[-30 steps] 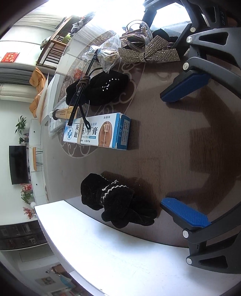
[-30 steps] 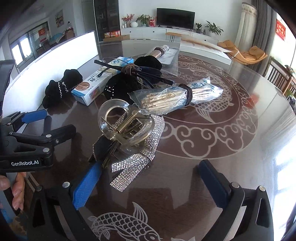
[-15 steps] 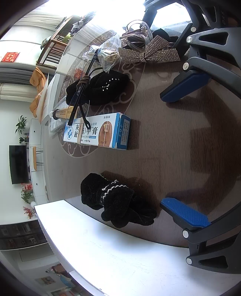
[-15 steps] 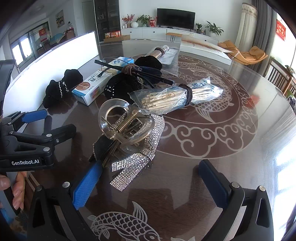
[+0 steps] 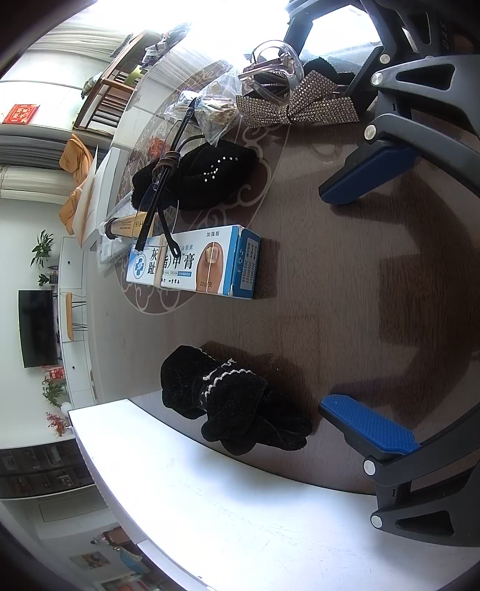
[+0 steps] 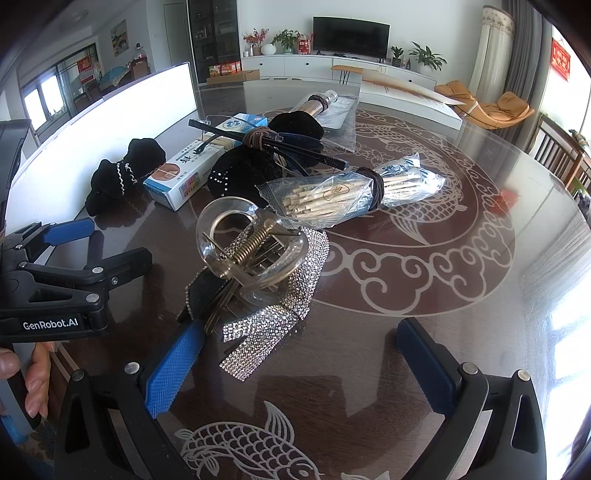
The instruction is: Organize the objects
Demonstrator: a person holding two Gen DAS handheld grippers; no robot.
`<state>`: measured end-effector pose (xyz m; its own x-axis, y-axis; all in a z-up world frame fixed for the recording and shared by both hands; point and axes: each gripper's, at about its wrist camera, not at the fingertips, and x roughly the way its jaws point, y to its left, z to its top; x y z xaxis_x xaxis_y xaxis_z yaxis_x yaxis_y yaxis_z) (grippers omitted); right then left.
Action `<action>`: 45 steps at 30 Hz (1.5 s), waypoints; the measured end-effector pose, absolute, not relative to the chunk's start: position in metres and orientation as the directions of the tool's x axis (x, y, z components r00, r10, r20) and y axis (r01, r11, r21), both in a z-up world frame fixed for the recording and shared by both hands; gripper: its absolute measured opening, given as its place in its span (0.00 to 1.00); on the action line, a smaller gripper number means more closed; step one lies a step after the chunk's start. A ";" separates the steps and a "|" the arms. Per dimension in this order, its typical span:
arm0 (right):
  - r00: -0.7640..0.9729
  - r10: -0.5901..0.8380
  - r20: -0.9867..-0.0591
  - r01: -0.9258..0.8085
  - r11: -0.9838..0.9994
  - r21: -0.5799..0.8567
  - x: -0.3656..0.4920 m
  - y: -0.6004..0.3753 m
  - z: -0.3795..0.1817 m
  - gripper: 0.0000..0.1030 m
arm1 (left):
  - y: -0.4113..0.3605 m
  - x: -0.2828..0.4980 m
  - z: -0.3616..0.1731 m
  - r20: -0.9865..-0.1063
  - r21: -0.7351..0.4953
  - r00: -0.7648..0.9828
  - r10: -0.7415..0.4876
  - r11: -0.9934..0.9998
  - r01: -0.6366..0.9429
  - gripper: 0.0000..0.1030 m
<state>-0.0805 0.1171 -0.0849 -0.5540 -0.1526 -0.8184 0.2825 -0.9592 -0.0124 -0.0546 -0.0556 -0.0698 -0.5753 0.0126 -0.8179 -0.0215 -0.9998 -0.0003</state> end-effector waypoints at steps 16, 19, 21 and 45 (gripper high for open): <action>-0.554 -0.157 -0.818 0.286 -0.958 -0.010 -0.080 0.117 -0.085 1.00 | -0.056 -0.055 -0.069 -0.818 0.000 -0.575 0.012 -1.000 -0.021 1.00; -0.553 -0.159 -0.818 0.287 -0.958 -0.008 -0.080 0.116 -0.085 1.00 | -0.057 -0.056 -0.065 -0.843 0.015 -0.538 0.007 -0.999 -0.036 1.00; -0.555 -0.158 -0.817 0.286 -0.958 -0.009 -0.079 0.116 -0.085 1.00 | -0.063 -0.053 -0.047 -0.820 0.031 -0.572 -0.013 -0.999 -0.022 1.00; -0.557 -0.162 -0.815 0.287 -0.958 -0.006 -0.078 0.119 -0.086 1.00 | -0.102 -0.056 -0.053 -0.829 -0.143 -0.557 0.048 -0.982 0.127 0.35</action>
<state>-0.0779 0.1188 -0.0856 -0.5567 -0.1618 -0.8148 0.2871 -0.9579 -0.0059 -0.0560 -0.1024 -0.0535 -0.5566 0.0484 -0.8293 0.1270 -0.9816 -0.1426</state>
